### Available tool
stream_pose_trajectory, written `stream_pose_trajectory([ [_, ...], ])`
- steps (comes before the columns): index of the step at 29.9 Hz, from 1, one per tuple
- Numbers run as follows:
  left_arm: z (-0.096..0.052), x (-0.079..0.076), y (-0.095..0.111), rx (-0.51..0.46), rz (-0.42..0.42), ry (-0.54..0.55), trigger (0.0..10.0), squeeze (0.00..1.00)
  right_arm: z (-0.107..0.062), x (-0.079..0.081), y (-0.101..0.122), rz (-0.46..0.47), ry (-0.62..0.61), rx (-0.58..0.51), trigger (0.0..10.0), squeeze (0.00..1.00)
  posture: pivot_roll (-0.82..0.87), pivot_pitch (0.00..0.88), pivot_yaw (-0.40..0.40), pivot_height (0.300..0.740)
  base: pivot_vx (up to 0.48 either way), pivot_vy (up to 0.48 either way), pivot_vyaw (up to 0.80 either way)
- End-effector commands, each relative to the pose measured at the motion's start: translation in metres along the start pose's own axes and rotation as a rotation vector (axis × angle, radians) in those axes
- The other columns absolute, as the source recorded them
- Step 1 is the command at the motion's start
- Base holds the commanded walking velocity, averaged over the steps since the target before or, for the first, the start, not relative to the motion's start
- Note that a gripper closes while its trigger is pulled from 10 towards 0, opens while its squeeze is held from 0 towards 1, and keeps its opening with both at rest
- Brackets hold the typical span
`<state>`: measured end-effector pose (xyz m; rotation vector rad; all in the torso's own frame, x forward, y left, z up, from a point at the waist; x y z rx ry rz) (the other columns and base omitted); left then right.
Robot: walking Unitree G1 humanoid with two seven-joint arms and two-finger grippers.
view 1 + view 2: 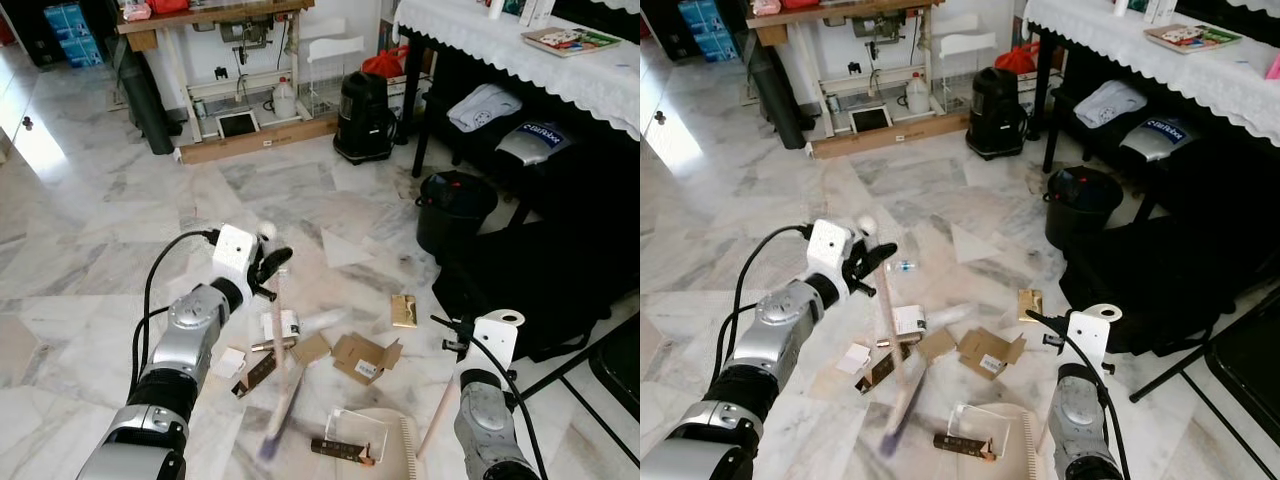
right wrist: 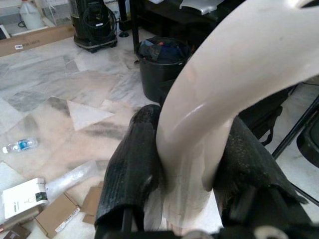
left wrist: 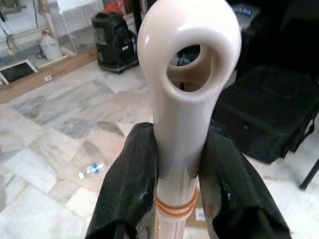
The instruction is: Sweep floor
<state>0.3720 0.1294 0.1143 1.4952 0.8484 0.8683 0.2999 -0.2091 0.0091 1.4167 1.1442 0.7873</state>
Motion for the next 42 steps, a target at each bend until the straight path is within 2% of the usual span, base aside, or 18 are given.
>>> stream_pose_trajectory([
  [1, 0.0, 0.003, 0.005, -0.022, 0.034, 0.005, 10.0, 0.0, -0.004, 0.001, -0.011, 0.0, 0.007, 0.056, 10.0, 0.0, -0.1, 0.0, 0.046, 0.74, 0.0, 0.0, 0.0],
  [6, 0.0, -0.003, -0.005, 0.006, 0.007, -0.024, 10.0, 0.0, -0.004, 0.003, -0.01, 0.003, 0.01, 0.053, 10.0, 0.0, -0.1, 0.0, 0.048, 0.74, 0.0, 0.0, 0.0],
  [9, 0.001, -0.007, -0.011, 0.009, -0.04, -0.022, 10.0, 0.0, -0.004, 0.004, -0.01, 0.007, 0.015, 0.052, 10.0, 0.0, -0.1, 0.0, 0.048, 0.74, 0.0, 0.0, 0.0],
  [20, 0.009, -0.023, -0.012, 0.013, -0.116, -0.092, 10.0, 0.0, -0.003, 0.004, -0.009, 0.017, 0.019, 0.052, 10.0, 0.0, -0.11, 0.0, 0.051, 0.74, 0.0, 0.0, 0.0],
  [25, 0.011, -0.032, -0.007, -0.019, -0.258, -0.173, 10.0, 0.0, -0.003, 0.005, -0.009, 0.023, 0.027, 0.053, 10.0, 0.0, -0.11, 0.0, 0.052, 0.74, 0.0, 0.0, 0.0],
  [30, 0.01, -0.032, -0.005, -0.036, -0.297, -0.189, 10.0, 0.0, -0.004, 0.006, -0.01, 0.024, 0.033, 0.059, 10.0, 0.0, -0.11, 0.0, 0.051, 0.74, 0.0, 0.0, 0.0],
  [34, 0.009, -0.032, -0.004, -0.039, -0.303, -0.19, 10.0, 0.0, -0.004, 0.007, -0.01, 0.024, 0.036, 0.061, 10.0, 0.0, -0.11, 0.0, 0.051, 0.74, 0.0, 0.0, 0.0],
  [39, 0.009, -0.023, 0.008, -0.082, -0.25, -0.159, 10.0, 0.0, -0.004, 0.006, -0.011, 0.024, 0.038, 0.064, 10.0, 0.0, -0.11, 0.0, 0.051, 0.74, 0.0, 0.0, 0.0],
  [42, 0.008, -0.018, 0.02, -0.114, -0.159, -0.143, 10.0, 0.0, -0.004, 0.005, -0.012, 0.022, 0.036, 0.067, 10.0, 0.0, -0.1, 0.0, 0.05, 0.74, 0.0, 0.0, 0.0],
])
Point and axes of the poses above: a point about 5 cm out from each wrist's last joint towards the gripper, its own z axis pointing out of the wrist towards the gripper, its own y axis along the axis of the wrist's last joint, x = y × z, the point moved 2 cm from there along z, pointing out of the wrist towards the gripper, and after that the axes turned 3 degrees about -z, right-handed, at the moved point
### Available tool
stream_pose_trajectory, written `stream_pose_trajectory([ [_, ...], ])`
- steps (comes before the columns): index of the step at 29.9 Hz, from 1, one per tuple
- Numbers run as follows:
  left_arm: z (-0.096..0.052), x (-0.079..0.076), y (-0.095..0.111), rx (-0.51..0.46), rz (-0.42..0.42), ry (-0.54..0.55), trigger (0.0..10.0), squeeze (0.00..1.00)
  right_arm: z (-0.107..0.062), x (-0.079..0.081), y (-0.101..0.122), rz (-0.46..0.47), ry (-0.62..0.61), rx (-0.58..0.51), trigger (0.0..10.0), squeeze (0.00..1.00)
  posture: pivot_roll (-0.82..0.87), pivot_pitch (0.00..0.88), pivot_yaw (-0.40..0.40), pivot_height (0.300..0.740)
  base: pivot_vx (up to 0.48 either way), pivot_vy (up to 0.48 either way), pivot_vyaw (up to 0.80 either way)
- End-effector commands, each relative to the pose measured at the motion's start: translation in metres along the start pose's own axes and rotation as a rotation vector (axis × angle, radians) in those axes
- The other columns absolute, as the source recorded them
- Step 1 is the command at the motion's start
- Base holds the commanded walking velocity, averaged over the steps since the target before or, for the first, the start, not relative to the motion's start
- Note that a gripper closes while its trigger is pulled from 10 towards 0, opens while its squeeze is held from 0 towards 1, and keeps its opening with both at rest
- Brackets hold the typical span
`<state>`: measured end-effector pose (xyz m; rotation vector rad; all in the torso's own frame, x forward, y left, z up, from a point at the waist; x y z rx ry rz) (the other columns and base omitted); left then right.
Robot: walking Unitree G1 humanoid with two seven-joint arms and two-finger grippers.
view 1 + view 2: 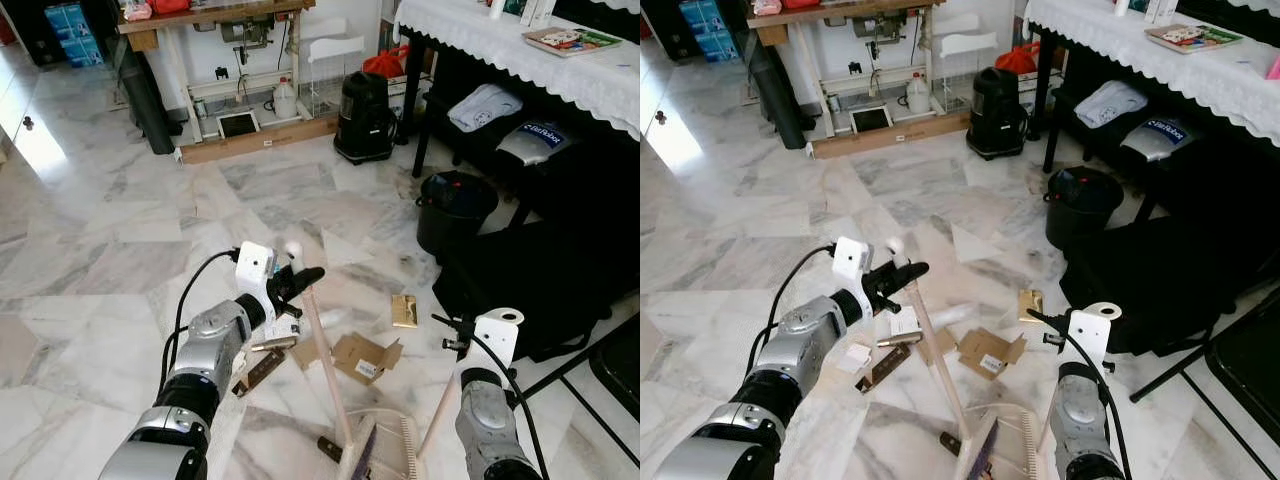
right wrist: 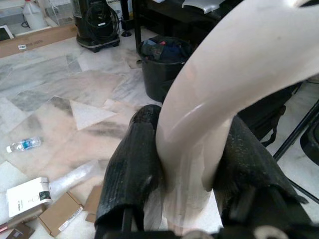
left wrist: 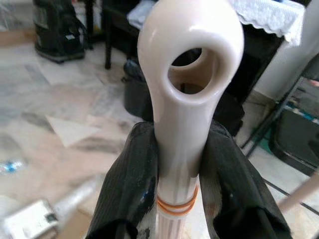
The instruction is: Sweep floor
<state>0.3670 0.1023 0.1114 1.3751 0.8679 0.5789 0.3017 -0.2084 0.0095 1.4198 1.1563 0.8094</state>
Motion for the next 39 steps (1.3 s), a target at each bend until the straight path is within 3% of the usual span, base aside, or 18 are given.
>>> stream_pose_trajectory([
  [1, -0.001, 0.003, 0.024, -0.075, 0.098, 0.001, 10.0, 0.0, -0.005, 0.003, -0.013, 0.013, 0.014, 0.066, 10.0, 0.0, -0.1, 0.0, 0.05, 0.74, 0.0, 0.0, 0.0],
  [3, -0.004, 0.005, 0.026, -0.068, 0.141, -0.004, 10.0, 0.0, -0.005, 0.003, -0.013, 0.013, 0.013, 0.068, 10.0, 0.0, -0.1, 0.0, 0.05, 0.74, 0.0, 0.0, 0.0],
  [9, -0.013, 0.014, 0.023, -0.042, 0.162, 0.017, 10.0, 0.0, -0.003, 0.0, -0.012, 0.014, 0.006, 0.067, 10.0, 0.0, -0.1, 0.0, 0.051, 0.74, 0.0, 0.0, 0.0],
  [15, -0.019, 0.016, 0.018, -0.022, 0.182, 0.026, 10.0, 0.0, 0.007, -0.016, 0.007, 0.06, -0.06, -0.008, 10.0, 0.0, -0.1, 0.0, 0.053, 0.74, 0.0, 0.0, 0.0],
  [23, -0.015, 0.008, 0.014, -0.014, 0.18, 0.012, 10.0, 0.0, 0.019, -0.039, 0.04, 0.12, -0.129, -0.147, 10.0, 0.0, -0.11, 0.0, 0.052, 0.74, 0.0, 0.0, 0.0],
  [36, -0.014, 0.01, 0.015, -0.014, 0.194, 0.033, 10.0, 0.0, 0.022, -0.041, 0.063, 0.171, -0.145, -0.234, 10.0, 0.0, -0.11, 0.0, 0.055, 0.74, 0.0, 0.0, 0.0],
  [39, -0.014, 0.01, 0.013, -0.012, 0.195, 0.041, 10.0, 0.0, 0.023, -0.043, 0.077, 0.187, -0.148, -0.29, 10.0, 0.0, -0.11, 0.0, 0.055, 0.74, 0.0, 0.0, 0.0],
])
Point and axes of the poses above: a point about 5 cm out from each wrist's last joint towards the gripper, its own z axis pointing out of the wrist towards the gripper, its own y axis along the axis of the wrist's last joint, x = y × z, the point moved 2 cm from there along z, pointing out of the wrist towards the gripper, and after that the axes turned 3 degrees about -z, right-handed, at the moved point
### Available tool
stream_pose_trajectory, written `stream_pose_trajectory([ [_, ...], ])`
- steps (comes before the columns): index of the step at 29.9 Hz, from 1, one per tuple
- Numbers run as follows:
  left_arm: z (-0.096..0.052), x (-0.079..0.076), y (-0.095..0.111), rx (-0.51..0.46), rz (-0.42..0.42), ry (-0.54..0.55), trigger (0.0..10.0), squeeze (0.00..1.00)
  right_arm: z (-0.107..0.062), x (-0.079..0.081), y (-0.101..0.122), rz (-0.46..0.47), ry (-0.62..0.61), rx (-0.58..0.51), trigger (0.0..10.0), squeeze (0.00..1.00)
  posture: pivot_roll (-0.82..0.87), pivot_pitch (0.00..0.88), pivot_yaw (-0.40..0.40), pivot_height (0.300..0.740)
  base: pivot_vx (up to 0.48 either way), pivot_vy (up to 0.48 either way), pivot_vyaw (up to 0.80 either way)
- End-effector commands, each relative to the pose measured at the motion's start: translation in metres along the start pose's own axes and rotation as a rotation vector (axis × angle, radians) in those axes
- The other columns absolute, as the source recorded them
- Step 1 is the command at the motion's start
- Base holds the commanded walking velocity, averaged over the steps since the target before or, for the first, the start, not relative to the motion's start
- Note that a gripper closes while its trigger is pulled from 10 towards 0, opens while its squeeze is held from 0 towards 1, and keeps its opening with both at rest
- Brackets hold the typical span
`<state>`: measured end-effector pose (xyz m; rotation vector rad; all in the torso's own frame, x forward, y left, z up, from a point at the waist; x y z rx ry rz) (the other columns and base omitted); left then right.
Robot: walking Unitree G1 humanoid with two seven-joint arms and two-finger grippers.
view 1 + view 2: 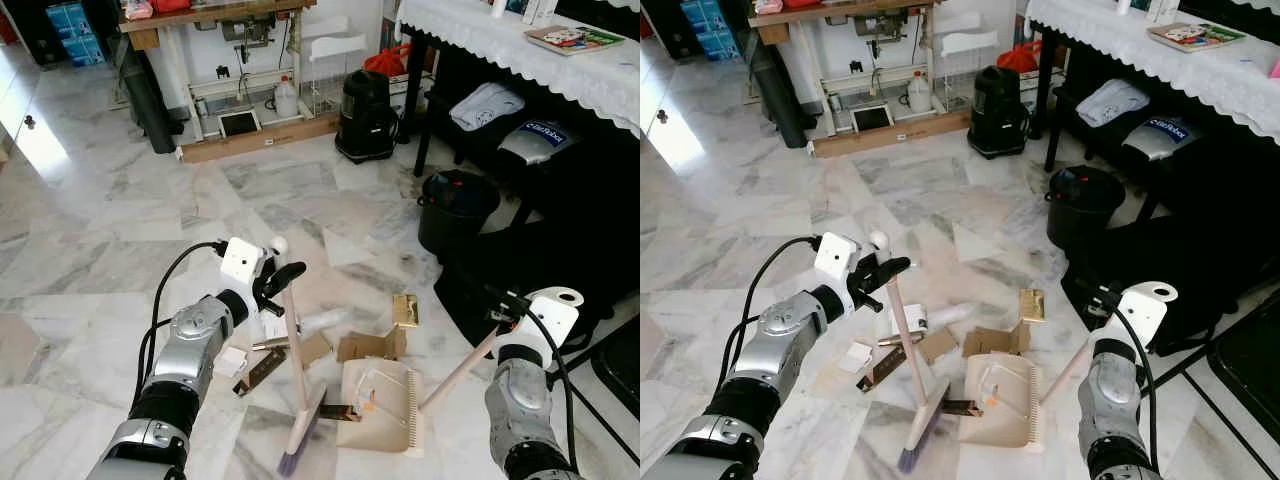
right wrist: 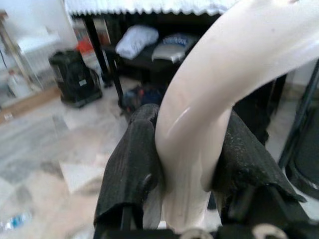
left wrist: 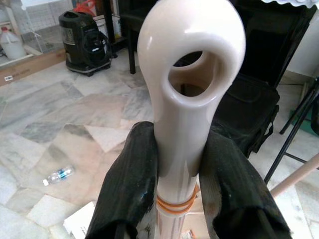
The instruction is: Sweep floor
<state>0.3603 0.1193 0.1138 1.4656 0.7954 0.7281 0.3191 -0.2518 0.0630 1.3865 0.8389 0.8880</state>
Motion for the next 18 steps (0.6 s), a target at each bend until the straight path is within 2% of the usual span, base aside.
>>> stream_pose_trajectory([
  [1, 0.002, 0.003, 0.009, -0.03, 0.027, 0.007, 10.0, 0.0, 0.009, 0.003, 0.024, 0.043, 0.001, -0.095, 10.0, 0.0, -0.12, 0.0, 0.055, 0.74, 0.0, 0.0, 0.0],
  [14, 0.006, 0.007, 0.013, -0.044, 0.033, 0.043, 10.0, 0.0, 0.018, 0.002, 0.065, 0.098, -0.004, -0.212, 10.0, 0.0, -0.14, 0.0, 0.059, 0.74, 0.0, 0.0, 0.0],
  [18, 0.007, 0.008, 0.015, -0.05, 0.034, 0.051, 10.0, 0.0, 0.02, 0.004, 0.072, 0.106, 0.005, -0.23, 10.0, 0.0, -0.14, 0.0, 0.06, 0.74, 0.0, 0.0, 0.0],
])
Point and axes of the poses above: a point about 5 cm out from each wrist's last joint towards the gripper, its own z axis pointing out of the wrist towards the gripper, its own y axis along the axis of the wrist's last joint, x = y × z, the point moved 2 cm from there along z, pointing out of the wrist towards the gripper, and after that the axes turned 3 degrees about -z, right-handed, at the moved point
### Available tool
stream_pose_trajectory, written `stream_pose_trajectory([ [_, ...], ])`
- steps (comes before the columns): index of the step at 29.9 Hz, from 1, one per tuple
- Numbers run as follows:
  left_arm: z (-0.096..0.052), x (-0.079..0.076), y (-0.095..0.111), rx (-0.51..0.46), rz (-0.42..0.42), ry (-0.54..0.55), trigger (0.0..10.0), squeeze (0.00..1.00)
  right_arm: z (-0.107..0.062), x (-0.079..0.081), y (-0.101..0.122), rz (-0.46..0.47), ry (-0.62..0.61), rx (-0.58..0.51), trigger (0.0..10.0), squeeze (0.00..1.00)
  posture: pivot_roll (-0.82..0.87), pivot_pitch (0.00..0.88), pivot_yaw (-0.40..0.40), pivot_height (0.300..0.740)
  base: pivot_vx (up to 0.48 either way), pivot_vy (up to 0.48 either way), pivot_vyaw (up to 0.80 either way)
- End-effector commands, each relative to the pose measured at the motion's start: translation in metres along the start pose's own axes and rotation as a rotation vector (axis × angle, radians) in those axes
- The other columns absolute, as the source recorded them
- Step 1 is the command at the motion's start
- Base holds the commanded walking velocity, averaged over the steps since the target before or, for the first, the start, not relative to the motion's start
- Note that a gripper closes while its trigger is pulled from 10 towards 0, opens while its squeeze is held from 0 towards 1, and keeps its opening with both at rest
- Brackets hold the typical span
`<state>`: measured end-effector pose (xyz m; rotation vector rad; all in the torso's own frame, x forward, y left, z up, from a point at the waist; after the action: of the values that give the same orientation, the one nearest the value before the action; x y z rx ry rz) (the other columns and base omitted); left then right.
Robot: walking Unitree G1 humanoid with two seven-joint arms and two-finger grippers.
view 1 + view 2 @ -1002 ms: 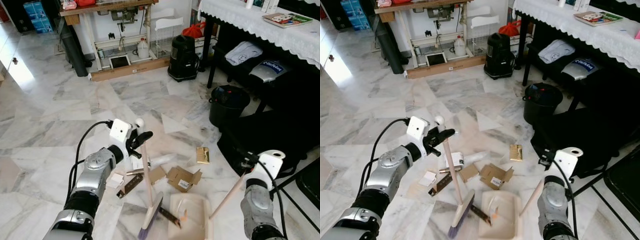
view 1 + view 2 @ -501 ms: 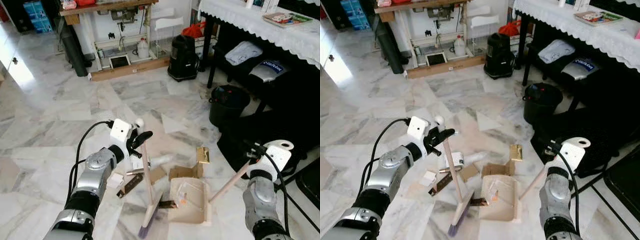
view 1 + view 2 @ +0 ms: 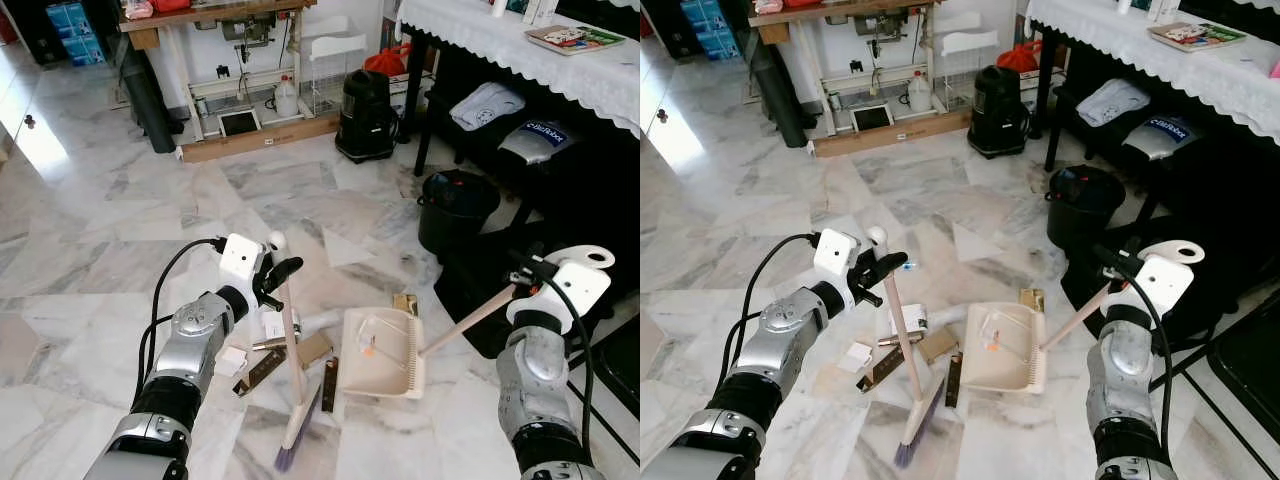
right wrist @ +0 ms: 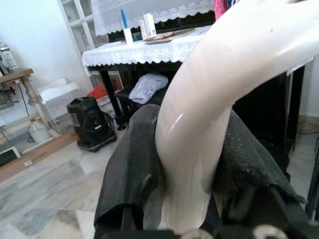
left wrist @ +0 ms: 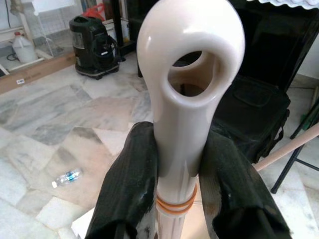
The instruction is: Sweep floor
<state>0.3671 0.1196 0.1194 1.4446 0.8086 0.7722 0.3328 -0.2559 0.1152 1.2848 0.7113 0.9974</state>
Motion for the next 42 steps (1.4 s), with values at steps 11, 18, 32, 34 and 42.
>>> stream_pose_trajectory([
  [11, -0.005, 0.022, 0.022, -0.174, 0.077, 0.285, 10.0, 0.0, -0.003, 0.008, 0.015, 0.042, 0.02, -0.047, 10.0, 0.0, -0.15, 0.0, 0.06, 0.74, 0.0, 0.0, 0.0],
  [18, -0.01, 0.021, 0.034, -0.278, 0.106, 0.356, 10.0, 0.0, -0.018, 0.01, 0.009, 0.028, 0.057, -0.024, 10.0, 0.0, -0.14, 0.0, 0.053, 0.74, 0.0, 0.0, 0.0],
  [32, -0.042, 0.027, 0.011, -0.247, 0.138, 0.435, 10.0, 0.0, -0.043, 0.003, 0.0, -0.011, 0.065, 0.021, 10.0, 0.0, -0.14, 0.0, 0.049, 0.74, 0.0, 0.0, 0.0],
  [34, -0.045, 0.027, 0.009, -0.242, 0.143, 0.442, 10.0, 0.0, -0.044, 0.003, 0.0, -0.015, 0.065, 0.024, 10.0, 0.0, -0.14, 0.0, 0.045, 0.74, 0.0, 0.0, 0.0],
  [42, -0.046, 0.023, 0.012, -0.258, 0.142, 0.459, 10.0, 0.0, -0.043, -0.002, 0.008, -0.011, 0.056, 0.007, 10.0, 0.0, -0.13, 0.0, 0.04, 0.74, 0.0, 0.0, 0.4],
])
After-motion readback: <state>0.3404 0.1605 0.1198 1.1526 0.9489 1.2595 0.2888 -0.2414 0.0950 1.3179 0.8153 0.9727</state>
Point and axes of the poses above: a point about 5 cm out from each wrist's last joint towards the gripper, its own z axis pointing out of the wrist towards the gripper, its own y axis along the axis of the wrist's last joint, x = y × z, the point moved 2 cm from there along z, pointing out of the wrist towards the gripper, and after that the axes turned 3 degrees about -z, right-handed, at the moved point
